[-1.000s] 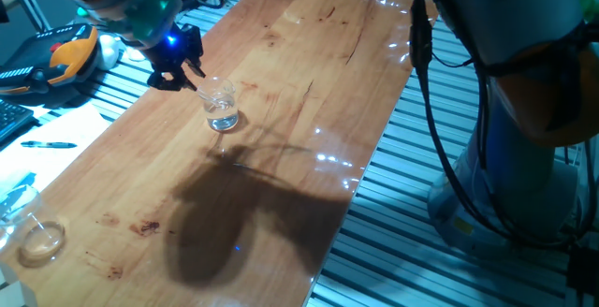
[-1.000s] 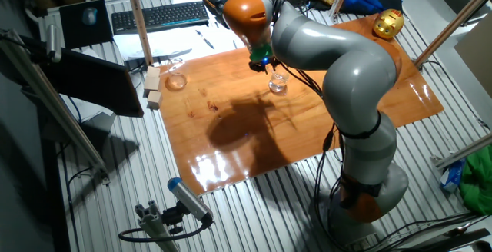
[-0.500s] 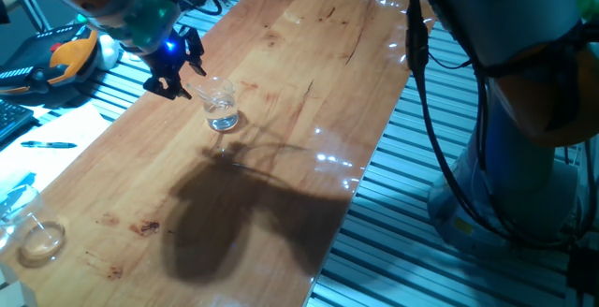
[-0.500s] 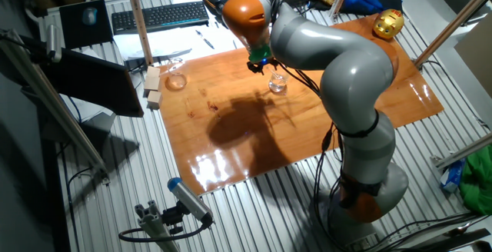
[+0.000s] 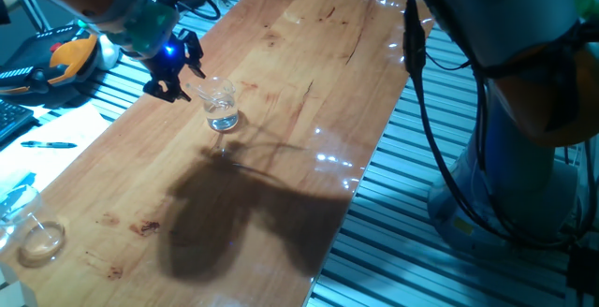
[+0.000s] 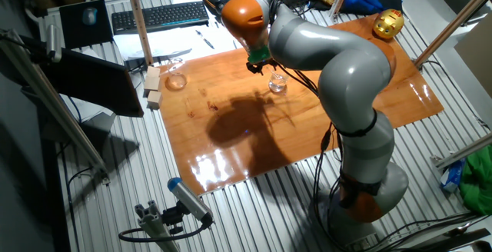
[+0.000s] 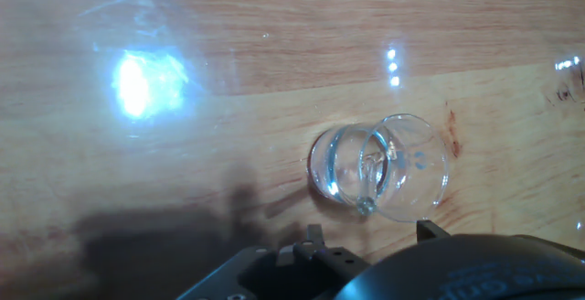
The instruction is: Stir the beaker with a glass rod
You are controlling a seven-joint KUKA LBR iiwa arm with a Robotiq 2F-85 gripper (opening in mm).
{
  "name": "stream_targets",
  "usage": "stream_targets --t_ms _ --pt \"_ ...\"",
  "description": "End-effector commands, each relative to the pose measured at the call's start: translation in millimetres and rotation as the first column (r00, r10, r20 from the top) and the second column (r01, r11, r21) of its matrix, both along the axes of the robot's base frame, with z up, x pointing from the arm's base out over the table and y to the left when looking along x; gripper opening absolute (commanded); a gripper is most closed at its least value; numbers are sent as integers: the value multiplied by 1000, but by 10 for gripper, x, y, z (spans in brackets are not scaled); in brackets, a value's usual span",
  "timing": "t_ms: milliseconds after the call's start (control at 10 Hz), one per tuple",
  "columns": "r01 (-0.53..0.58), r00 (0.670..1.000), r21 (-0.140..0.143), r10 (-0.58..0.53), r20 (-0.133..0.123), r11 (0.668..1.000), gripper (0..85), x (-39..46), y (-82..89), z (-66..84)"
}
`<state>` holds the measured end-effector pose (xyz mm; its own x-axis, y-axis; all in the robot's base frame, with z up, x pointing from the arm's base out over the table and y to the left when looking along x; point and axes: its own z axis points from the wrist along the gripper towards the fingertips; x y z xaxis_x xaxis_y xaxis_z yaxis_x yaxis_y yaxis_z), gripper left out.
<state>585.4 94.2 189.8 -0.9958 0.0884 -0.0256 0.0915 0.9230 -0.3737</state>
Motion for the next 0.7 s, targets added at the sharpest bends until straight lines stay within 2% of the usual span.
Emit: stream_targets --t_ms 0,100,400,500,600 --pt "4 1000 0 -4 1 1000 510 10 -9 -4" --pt "7 1000 -9 -7 5 1000 510 30 -20 -29" --pt "22 1000 -12 -22 -16 1000 510 57 -26 -40" --pt "26 1000 -11 -26 -16 1000 340 67 -29 -48" --pt "28 999 -13 -28 -17 1000 340 81 -25 -58"
